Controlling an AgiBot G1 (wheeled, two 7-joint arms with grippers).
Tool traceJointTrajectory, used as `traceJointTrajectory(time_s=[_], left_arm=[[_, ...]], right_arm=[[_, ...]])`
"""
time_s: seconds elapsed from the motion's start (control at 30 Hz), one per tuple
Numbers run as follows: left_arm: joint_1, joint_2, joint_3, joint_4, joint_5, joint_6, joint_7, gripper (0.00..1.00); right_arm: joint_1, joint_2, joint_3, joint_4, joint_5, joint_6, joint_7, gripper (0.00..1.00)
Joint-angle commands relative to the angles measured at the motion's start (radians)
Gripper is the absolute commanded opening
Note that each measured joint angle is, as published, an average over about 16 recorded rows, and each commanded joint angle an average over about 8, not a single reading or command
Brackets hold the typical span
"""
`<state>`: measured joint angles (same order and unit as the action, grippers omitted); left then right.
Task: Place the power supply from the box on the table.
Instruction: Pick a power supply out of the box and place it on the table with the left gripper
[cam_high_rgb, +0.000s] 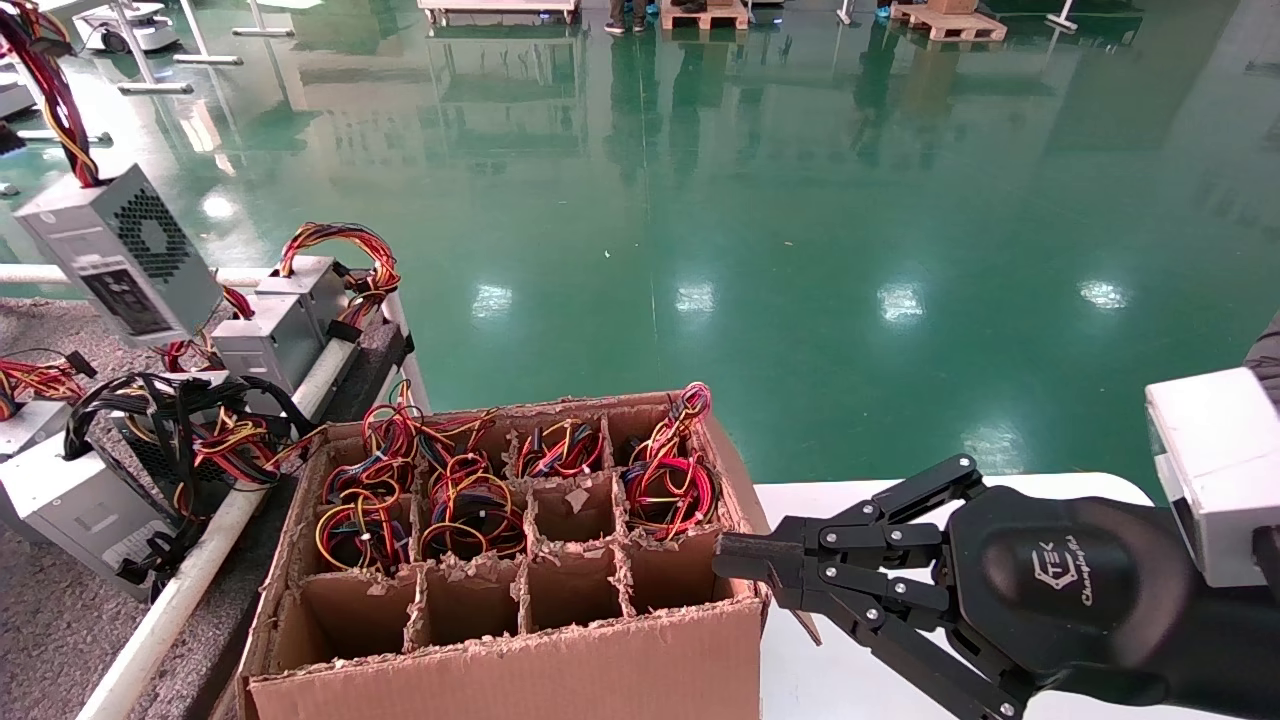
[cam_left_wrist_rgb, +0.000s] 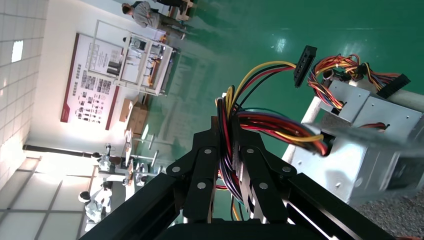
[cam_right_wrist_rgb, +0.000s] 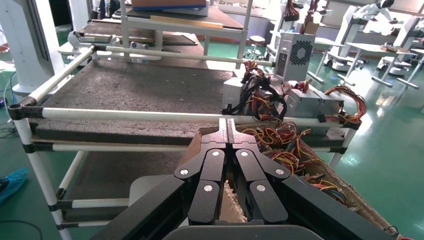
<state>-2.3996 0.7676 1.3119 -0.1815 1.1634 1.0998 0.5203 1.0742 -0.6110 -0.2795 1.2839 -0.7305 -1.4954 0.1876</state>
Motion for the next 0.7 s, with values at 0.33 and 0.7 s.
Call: traceJointTrajectory(time_s=[0.33,0.7], left_arm=[[0.002,-0.011,0.009,0.016,0.011,-0.023,-0.002,0.0],[-0.007,-0.018,0.017,0.027,0.023,-0.042,0.001,0.0]], right_arm=[[0.0,0.0,0.0,0.0,0.0,0.0,0.0,0.0],[0.0,0.0,0.0,0.0,0.0,0.0,0.0,0.0]])
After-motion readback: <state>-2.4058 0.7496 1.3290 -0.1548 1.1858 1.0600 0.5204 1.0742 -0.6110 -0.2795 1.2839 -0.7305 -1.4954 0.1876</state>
